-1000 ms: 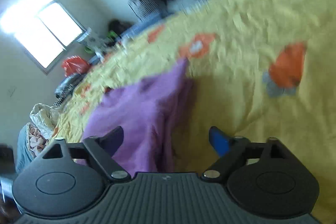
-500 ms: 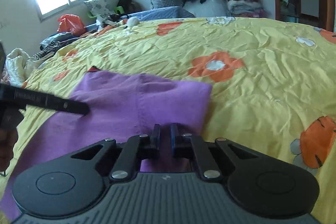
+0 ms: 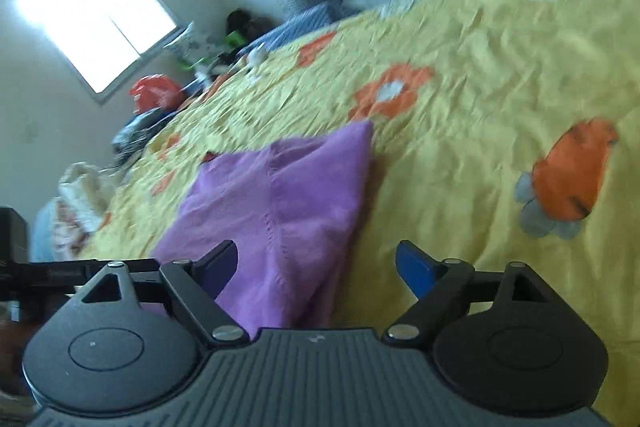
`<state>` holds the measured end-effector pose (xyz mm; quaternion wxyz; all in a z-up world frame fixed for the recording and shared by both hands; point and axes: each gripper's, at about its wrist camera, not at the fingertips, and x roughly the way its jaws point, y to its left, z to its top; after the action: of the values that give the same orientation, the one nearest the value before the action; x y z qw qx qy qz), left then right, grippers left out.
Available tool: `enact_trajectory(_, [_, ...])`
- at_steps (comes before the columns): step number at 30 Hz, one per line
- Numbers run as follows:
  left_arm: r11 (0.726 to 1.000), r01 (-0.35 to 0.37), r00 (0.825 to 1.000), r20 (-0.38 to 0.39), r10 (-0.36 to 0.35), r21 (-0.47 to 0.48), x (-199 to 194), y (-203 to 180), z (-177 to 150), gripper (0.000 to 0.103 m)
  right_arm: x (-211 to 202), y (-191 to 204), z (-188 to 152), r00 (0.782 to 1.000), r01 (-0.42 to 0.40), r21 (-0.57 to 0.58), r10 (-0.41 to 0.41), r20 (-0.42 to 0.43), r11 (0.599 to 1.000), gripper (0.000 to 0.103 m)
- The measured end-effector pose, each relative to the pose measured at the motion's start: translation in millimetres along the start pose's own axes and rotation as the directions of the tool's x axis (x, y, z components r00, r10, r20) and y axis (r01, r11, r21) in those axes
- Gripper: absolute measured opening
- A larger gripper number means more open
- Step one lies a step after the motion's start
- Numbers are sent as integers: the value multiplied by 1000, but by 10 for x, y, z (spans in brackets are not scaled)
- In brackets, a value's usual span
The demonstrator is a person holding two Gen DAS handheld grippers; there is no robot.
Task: Fold small clothes
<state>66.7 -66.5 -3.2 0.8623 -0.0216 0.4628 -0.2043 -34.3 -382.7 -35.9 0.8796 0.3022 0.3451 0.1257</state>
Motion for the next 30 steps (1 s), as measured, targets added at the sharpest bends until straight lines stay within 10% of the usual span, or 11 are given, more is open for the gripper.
enact_trajectory(21, [998,57,998,-10,-57,4,239,-65,1,103,373,183,-5,991,-107,23,109,-78,994,84])
enact_trajectory(22, [998,56,998,10,-56,7,247,-79,-7,92,412,241,-22,992,-84,-2,83,-90,996,67])
enact_trajectory(23, [998,45,998,33,-46,34,236,-126,-9,77,478,285,-42,991,-57,-21,54,-118,998,29])
enact_trajectory(26, [986,-27,997,82,14,165,126,-333,27,37,499,494,-83,995,-13,-119,1,-101,993,23])
enact_trajectory(30, [974,-32,996,92,12,224,10,-325,119,26,403,813,-14,999,-18,-186,9,-50,982,22])
